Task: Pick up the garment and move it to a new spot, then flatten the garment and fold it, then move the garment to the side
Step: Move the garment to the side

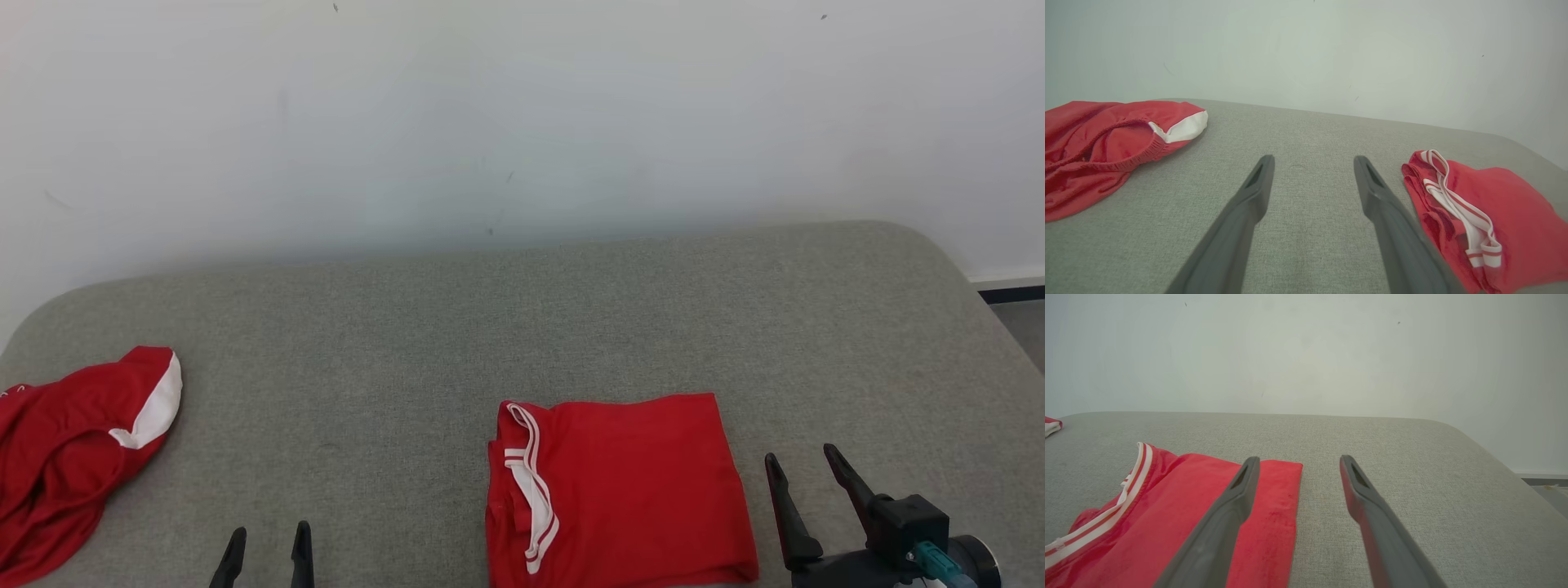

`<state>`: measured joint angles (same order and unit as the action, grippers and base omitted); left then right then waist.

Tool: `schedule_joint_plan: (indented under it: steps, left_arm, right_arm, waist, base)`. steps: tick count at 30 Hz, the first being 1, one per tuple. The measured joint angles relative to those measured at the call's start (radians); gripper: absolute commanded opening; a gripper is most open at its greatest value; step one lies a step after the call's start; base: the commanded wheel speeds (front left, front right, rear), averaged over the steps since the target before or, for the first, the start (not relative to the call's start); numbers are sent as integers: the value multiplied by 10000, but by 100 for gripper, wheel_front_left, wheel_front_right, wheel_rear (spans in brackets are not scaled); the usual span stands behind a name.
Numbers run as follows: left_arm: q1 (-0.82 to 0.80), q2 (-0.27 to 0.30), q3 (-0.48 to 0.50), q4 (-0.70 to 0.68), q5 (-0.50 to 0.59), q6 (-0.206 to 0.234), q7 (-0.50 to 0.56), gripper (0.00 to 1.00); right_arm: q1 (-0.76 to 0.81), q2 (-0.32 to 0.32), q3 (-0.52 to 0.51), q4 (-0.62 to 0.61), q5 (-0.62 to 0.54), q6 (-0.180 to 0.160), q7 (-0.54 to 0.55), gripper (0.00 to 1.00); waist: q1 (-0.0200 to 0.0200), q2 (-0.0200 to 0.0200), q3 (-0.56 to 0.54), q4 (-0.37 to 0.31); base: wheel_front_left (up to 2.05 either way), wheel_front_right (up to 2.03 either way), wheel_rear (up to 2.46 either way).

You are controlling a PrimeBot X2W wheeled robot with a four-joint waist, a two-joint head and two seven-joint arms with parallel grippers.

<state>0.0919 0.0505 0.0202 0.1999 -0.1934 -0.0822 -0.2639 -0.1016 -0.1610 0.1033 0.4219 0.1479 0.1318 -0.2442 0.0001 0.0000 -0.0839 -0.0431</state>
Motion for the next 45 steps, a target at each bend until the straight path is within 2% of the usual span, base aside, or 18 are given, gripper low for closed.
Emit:
schedule_joint_plan:
  steps: [7, 11, 14, 20, 25, 34, 41, 42, 43, 44, 45]
  left_arm:
    - [-17, -2, 38, 59, 58, -150, 0, 100]
    - [-58, 0, -23, 123, 77, -163, 0, 100]
    - [-112, -4, -102, 198, 86, -209, 0, 100]
    - [-268, -2, -267, 219, 59, -240, 2, 100]
    - [-272, -2, -493, 211, -8, -242, 2, 100]
    - [-366, -2, -550, 151, -6, -249, 0, 100]
    - [-492, 0, -489, 86, 6, -284, 2, 100]
    - [-523, -2, -493, 44, 6, -286, 0, 100]
    - [-545, -2, -499, -4, 4, -288, 0, 100]
    - [-561, 0, -520, -31, -2, -295, 0, 100]
    - [-583, 0, -541, -52, -4, -297, 0, 100]
  right_arm:
    - [-345, 23, 10, -56, -40, 0, -6, 100]
    - [-865, -23, -153, -12, 341, 0, 474, 100]
    - [-1250, -186, 174, 349, 759, 0, 1643, 100]
    - [-1883, -585, 742, 1601, 1549, 0, 5064, 100]
    - [-2179, -673, 430, 2220, 1732, 0, 6439, 100]
    - [-2336, -351, -775, 2773, 1164, 0, 7056, 100]
    - [-2570, -397, -593, 2769, 890, -2, 7726, 100]
    - [-2599, -433, -502, 2729, 890, -2, 7785, 81]
    - [-2621, -491, -368, 2658, 888, -2, 7814, 36]
    - [-2638, -546, -240, 2591, 882, -2, 7808, 0]
    - [-2659, -623, -79, 2499, 880, 0, 7781, 0]
  waist:
    - [0, 0, 127, 141]
    - [0, 0, 198, 282]
    - [0, 0, 233, 450]
    - [0, 0, 344, 890]
    - [1, 0, 514, 1317]
    - [0, 0, 1025, 1901]
    - [-1, -1, 1335, 2027]
    - [-1, -1, 1375, 2026]
    - [-1, -1, 1419, 2023]
    - [-1, -1, 1462, 2017]
    - [-1, -1, 1507, 2006]
  base:
    - [0, 0, 0]
    - [0, 0, 0]
    - [0, 0, 0]
    - [0, 0, 0]
    - [0, 0, 0]
    - [0, 0, 0]
    - [0, 0, 0]
    - [0, 0, 0]
    - [0, 0, 0]
    - [0, 0, 0]
    - [0, 0, 0]
